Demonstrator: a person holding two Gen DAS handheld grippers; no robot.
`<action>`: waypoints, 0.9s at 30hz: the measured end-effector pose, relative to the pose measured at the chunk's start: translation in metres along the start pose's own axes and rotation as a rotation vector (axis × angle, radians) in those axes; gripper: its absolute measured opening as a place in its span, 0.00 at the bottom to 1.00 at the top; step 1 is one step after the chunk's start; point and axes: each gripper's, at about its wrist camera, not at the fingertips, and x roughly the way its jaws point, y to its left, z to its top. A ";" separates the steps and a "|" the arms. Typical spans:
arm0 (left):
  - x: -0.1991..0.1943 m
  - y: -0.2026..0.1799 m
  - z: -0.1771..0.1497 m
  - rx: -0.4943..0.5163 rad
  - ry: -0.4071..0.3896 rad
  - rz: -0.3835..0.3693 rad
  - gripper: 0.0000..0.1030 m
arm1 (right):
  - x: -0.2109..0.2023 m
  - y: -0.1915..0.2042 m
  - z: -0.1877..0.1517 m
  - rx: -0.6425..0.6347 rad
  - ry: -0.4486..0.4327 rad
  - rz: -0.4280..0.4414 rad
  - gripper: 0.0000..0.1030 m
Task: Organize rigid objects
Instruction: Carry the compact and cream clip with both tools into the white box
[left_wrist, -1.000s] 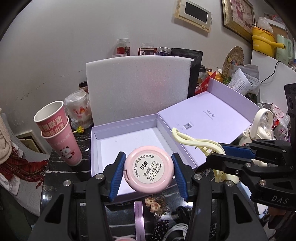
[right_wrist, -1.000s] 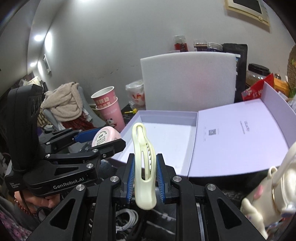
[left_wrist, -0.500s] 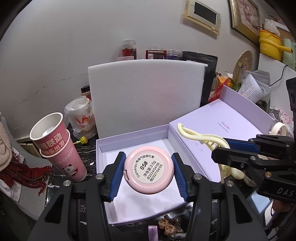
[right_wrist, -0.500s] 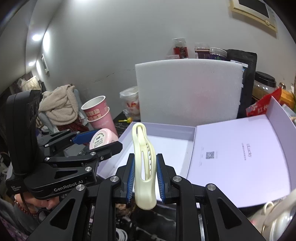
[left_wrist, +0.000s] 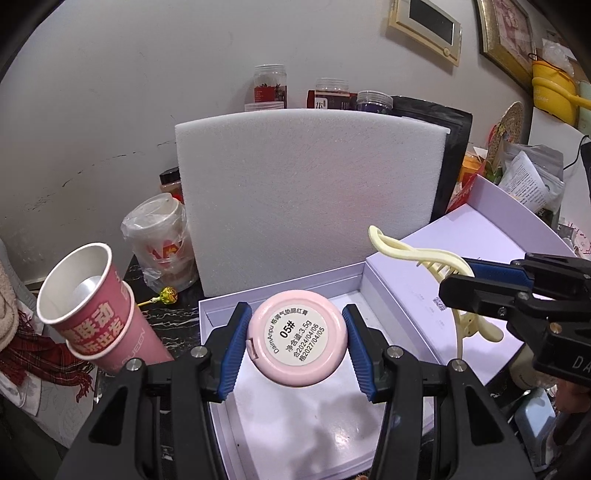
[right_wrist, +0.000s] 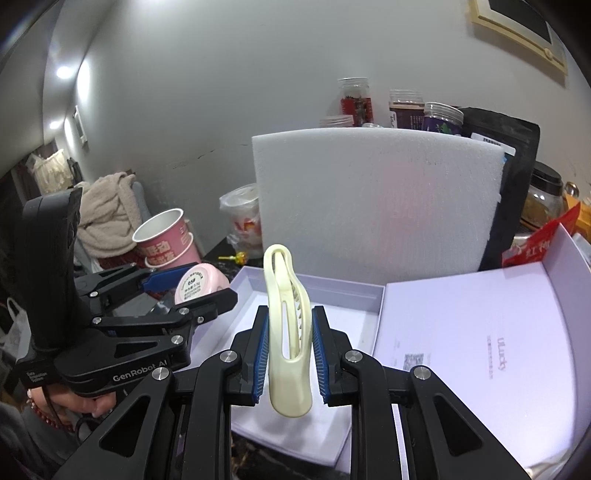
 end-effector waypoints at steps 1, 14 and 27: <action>0.003 0.001 0.001 0.001 0.002 0.000 0.49 | 0.003 -0.001 0.002 0.000 0.001 -0.003 0.21; 0.051 0.016 0.013 -0.011 0.061 -0.050 0.49 | 0.049 -0.017 0.012 0.023 0.073 -0.042 0.21; 0.094 0.020 0.008 0.028 0.140 -0.019 0.49 | 0.085 -0.025 0.011 0.051 0.170 -0.036 0.21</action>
